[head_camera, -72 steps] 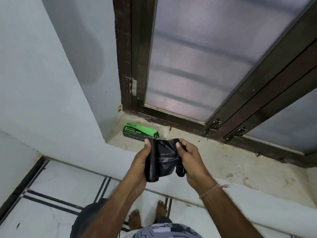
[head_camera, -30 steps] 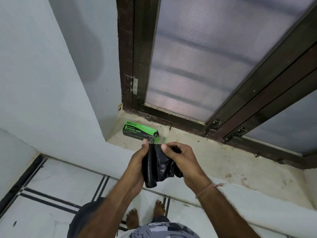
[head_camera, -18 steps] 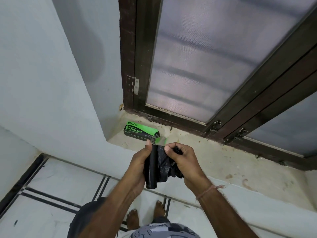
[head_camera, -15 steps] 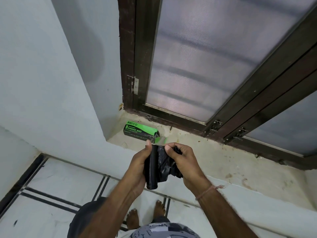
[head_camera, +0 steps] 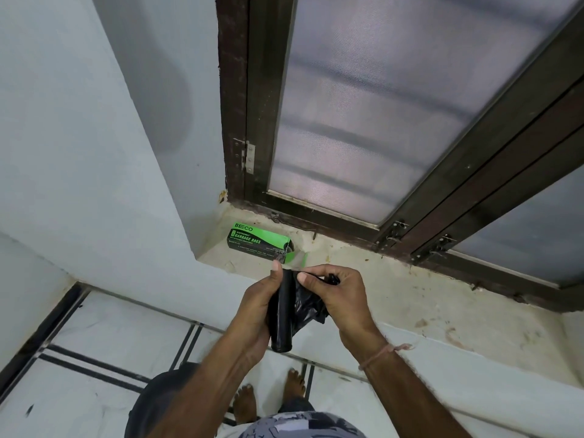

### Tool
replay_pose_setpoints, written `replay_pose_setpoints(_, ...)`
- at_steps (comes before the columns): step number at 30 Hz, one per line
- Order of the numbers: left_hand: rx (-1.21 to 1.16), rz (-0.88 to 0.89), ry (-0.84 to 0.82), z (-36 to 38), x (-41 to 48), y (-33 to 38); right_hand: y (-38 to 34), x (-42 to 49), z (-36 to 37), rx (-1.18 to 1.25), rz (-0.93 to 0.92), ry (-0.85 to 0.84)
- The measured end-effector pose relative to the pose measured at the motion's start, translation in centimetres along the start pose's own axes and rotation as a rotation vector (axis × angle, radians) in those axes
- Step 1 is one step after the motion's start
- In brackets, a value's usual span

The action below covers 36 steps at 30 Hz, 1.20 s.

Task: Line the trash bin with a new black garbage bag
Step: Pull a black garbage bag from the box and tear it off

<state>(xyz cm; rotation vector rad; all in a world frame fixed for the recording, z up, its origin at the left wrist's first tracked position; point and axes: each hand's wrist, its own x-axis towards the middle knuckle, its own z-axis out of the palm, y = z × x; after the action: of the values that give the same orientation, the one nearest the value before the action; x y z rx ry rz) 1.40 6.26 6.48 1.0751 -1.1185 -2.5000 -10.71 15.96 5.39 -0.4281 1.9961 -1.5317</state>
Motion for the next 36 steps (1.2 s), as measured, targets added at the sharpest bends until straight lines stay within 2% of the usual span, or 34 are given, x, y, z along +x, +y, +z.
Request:
replay_pose_setpoints(4,0.015,-0.003,0.011,0.0,-0.1,0.1,-0.1,0.0,0.2,0.006,0.006,0.0)
replay_pose_setpoints(9,-0.002,0.037,0.017,0.1,0.2,0.1,-0.4,-0.4,0.3,0.128,0.026,-0.106)
replay_pose_setpoints(16,-0.034,0.014,0.0,0.4,0.5,-0.1,-1.2,-0.8,0.8,0.168,0.068,-0.142)
replay_pose_setpoints(25,-0.208,-0.095,0.079,0.7,0.7,-0.6,-1.2,-1.7,2.3,0.332,0.266,-0.052)
replay_pose_setpoints(36,-0.3,-0.001,0.15,1.6,1.2,-0.9,-2.3,-1.5,3.2,0.566,0.333,0.036)
